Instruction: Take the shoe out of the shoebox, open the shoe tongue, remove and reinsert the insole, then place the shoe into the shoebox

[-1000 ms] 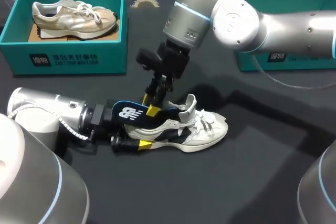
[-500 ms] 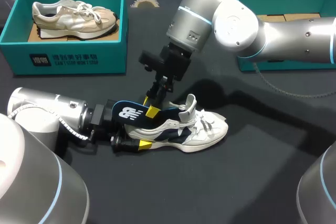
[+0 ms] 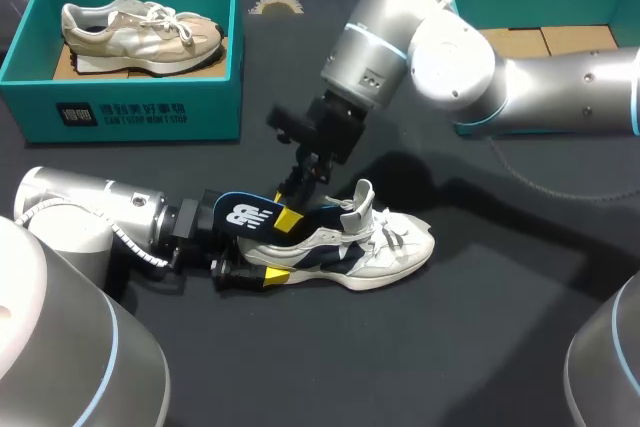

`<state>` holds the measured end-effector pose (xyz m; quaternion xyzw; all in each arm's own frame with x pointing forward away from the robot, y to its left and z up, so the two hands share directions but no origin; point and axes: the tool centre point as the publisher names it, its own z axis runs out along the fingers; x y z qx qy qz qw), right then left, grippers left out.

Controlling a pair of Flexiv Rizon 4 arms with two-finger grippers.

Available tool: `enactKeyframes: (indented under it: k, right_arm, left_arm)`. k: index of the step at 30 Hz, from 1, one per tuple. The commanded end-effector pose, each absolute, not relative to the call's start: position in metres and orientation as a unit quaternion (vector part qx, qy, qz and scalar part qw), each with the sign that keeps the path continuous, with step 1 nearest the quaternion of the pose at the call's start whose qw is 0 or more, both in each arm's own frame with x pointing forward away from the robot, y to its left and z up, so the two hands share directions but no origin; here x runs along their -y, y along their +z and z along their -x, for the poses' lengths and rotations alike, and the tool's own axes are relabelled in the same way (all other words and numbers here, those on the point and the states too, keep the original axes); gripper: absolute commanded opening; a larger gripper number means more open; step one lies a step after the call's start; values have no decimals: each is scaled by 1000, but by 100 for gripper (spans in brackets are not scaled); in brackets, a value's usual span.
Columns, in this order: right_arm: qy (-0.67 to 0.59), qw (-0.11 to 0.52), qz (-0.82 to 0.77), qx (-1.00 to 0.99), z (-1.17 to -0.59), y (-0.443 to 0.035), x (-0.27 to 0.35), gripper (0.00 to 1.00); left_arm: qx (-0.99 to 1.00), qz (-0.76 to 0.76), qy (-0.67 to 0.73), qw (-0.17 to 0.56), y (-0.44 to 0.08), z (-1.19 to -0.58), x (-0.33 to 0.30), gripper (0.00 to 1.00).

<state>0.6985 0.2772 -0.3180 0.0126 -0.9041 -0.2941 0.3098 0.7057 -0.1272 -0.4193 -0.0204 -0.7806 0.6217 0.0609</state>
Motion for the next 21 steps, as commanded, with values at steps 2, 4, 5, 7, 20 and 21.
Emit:
enactKeyframes:
  k: [2,4,5,7,20,21]
  right_arm:
    - [-301,309,-9,902,-694,-320,-278,44]
    - [-301,310,-8,902,-693,-320,-278,44]
    - [-302,310,-8,902,-693,-320,-278,43]
    - [-304,310,-6,901,-693,-320,-279,40]
    - [-317,313,-5,895,-692,-319,-282,0]
    - [-317,311,-6,896,-691,-318,-282,0]
  left_arm:
    - [781,20,621,61,-421,-706,127,0]
    - [781,20,621,61,-421,-706,127,0]
    - [781,20,621,61,-421,-706,127,0]
    - [781,20,621,61,-421,-706,127,0]
    - [781,20,621,61,-421,-706,127,0]
    - [781,20,621,61,-421,-706,127,0]
